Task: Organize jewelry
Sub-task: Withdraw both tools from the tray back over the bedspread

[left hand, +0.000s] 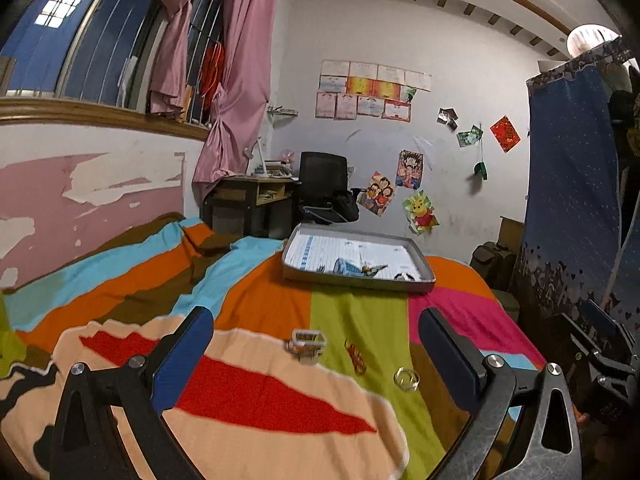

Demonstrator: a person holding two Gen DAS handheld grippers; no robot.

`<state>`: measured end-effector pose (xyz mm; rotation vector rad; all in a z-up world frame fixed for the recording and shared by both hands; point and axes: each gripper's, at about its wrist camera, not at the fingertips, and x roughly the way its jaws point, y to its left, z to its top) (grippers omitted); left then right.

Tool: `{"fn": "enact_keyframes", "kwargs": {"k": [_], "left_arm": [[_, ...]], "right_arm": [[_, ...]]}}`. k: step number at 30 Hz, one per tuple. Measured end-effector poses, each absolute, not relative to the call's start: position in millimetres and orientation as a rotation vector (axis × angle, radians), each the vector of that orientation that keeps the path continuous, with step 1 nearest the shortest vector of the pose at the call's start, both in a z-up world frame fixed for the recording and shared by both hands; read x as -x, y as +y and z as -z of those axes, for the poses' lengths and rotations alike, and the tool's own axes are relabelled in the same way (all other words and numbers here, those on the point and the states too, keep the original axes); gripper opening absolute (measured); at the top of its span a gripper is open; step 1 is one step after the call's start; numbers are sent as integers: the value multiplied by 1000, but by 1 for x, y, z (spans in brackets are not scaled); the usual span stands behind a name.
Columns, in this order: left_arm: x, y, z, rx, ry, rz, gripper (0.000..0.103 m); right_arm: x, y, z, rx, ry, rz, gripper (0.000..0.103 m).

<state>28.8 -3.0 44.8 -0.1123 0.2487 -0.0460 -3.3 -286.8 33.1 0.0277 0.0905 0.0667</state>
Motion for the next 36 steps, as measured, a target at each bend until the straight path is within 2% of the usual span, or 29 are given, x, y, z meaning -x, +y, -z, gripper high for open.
{"fn": "enact_keyframes", "kwargs": {"k": [17, 36], "left_arm": [[-8, -2, -7, 86, 382, 17, 103], [-38, 2, 2, 114, 440, -11, 103]], "right_arm": [[14, -295, -3, -72, 290, -35, 102], [-10, -298, 8, -105, 328, -27, 102]]}}
